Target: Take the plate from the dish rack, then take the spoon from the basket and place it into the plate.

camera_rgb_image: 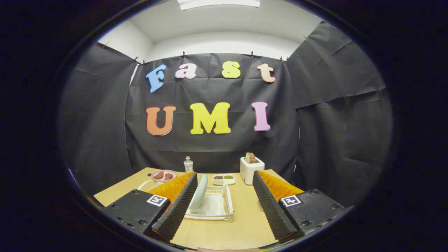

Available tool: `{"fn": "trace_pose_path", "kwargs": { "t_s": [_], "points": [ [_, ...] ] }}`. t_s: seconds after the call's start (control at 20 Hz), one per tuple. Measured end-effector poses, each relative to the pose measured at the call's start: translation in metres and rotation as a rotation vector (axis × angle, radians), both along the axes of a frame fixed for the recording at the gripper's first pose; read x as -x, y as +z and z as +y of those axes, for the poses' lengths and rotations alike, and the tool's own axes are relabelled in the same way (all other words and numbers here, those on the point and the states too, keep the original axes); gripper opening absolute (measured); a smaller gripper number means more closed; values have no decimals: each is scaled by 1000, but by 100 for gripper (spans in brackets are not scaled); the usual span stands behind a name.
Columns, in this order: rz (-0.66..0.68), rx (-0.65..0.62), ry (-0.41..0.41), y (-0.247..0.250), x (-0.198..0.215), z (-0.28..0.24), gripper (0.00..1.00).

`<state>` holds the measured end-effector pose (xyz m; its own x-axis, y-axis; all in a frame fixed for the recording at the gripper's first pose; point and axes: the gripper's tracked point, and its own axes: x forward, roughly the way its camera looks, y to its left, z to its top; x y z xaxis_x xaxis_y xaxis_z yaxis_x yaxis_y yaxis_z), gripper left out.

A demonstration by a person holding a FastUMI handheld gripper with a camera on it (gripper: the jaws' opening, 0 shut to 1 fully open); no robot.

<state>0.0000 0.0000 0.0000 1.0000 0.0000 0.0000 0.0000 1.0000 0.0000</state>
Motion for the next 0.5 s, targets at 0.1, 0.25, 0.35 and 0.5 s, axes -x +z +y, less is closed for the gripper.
{"fn": "trace_pose_path", "kwargs": {
  "t_s": [0.1, 0.25, 0.35, 0.5],
  "points": [
    [3, 1, -8, -3, -2, -2, 100],
    [-1, -6, -20, -6, -4, -7, 100],
    [5, 5, -20, -9, -5, -6, 100],
    [5, 21, -9, -9, -7, -3, 100]
  ]
}}
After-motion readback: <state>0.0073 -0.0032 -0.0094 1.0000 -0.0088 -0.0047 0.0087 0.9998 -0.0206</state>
